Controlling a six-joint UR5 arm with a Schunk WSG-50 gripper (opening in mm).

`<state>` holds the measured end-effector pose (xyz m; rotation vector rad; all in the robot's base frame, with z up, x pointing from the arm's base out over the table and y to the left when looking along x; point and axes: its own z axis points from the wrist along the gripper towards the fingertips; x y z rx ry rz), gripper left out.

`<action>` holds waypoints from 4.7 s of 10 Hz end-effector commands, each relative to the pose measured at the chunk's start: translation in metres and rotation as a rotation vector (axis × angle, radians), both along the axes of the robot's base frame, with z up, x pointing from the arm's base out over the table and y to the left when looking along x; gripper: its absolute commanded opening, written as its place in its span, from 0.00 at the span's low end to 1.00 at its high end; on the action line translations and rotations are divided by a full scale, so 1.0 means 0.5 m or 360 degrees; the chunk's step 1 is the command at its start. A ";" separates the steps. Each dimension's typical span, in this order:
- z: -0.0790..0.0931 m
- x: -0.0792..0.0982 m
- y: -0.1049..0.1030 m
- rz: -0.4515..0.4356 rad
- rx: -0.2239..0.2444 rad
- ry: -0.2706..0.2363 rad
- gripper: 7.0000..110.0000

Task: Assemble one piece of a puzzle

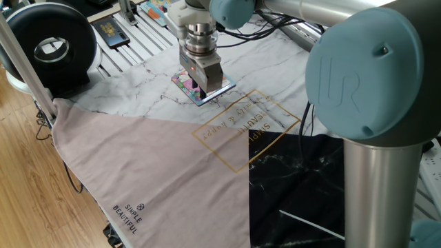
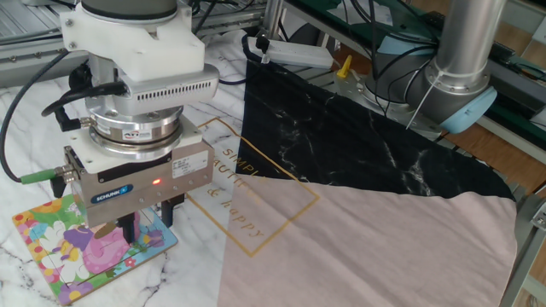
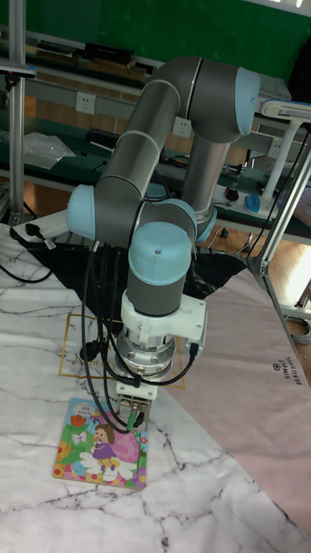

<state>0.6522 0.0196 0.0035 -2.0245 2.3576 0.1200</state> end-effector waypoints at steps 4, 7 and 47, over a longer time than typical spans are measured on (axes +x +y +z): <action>-0.024 -0.017 -0.002 -0.0100 0.0008 0.0061 0.36; -0.016 -0.027 -0.006 -0.0115 -0.0008 0.0086 0.36; -0.018 -0.030 0.014 -0.0152 -0.0013 0.0121 0.36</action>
